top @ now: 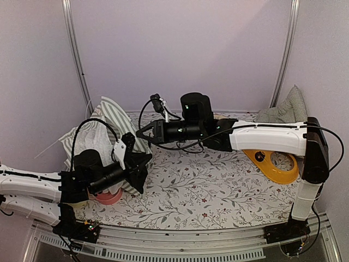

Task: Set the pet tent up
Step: Insert the tent pole into the pole socket of the pet tent.

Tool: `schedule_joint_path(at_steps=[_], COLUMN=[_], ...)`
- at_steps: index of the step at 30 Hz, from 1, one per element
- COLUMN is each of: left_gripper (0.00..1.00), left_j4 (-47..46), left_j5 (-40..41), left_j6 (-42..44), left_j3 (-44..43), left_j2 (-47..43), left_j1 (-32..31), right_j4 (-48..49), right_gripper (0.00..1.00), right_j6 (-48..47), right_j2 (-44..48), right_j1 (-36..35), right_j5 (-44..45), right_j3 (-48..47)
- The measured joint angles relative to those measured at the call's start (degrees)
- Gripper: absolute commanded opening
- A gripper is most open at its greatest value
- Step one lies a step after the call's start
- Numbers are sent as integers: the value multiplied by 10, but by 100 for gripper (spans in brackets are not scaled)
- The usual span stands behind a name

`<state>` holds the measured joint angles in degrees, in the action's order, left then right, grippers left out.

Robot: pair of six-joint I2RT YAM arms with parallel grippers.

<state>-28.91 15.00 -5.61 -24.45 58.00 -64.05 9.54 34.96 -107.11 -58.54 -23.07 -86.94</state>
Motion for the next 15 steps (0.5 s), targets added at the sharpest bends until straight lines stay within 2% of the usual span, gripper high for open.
schedule_joint_path(at_steps=[15], left_gripper=[0], left_j4=[-8], left_j5=[-26], left_j6=[-14], left_j3=[0], left_j2=[-9], left_j1=[18], right_j4=[14], right_gripper=[0], right_j6=[0], right_j2=[0], right_j1=[1], right_j5=[6], right_j3=[0])
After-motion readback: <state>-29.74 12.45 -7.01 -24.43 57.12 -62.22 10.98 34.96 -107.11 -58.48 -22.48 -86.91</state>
